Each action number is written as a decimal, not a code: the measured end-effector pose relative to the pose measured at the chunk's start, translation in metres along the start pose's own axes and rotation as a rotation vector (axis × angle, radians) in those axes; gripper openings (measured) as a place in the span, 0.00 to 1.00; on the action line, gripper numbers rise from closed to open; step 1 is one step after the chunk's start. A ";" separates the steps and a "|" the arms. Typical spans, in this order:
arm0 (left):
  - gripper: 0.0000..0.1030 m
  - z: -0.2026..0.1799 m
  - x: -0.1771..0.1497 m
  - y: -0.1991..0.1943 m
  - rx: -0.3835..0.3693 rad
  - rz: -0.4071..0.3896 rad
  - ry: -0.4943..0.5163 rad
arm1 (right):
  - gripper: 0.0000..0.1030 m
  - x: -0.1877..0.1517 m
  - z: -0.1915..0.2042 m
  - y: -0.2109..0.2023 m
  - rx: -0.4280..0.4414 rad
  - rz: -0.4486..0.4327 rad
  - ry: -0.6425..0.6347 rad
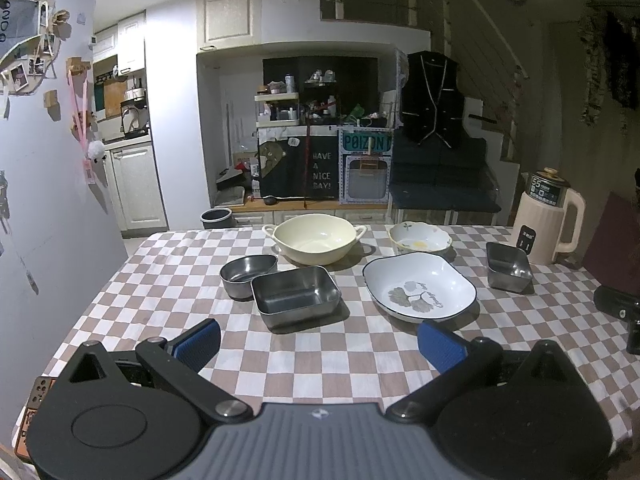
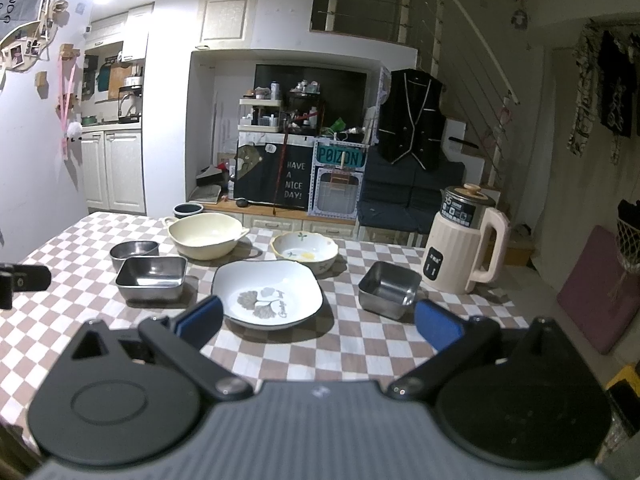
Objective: Organize plates and bowls
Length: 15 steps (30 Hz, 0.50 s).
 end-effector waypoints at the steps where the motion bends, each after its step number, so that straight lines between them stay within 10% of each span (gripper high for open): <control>1: 1.00 0.001 0.000 0.001 0.003 0.000 -0.003 | 1.00 0.000 0.000 0.002 -0.001 0.001 0.001; 15: 1.00 0.000 0.019 0.030 -0.085 -0.020 -0.017 | 1.00 0.026 -0.003 0.037 0.079 0.007 0.087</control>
Point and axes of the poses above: each gripper's, at about its wrist camera, not at the fingertips, and y roughly the way its jaws point, z to its left, x to its top, the point moved 6 cm from there along y, roughly the way its jaws point, and after that the axes turned 10 degrees about -x, right-handed, at the moved point
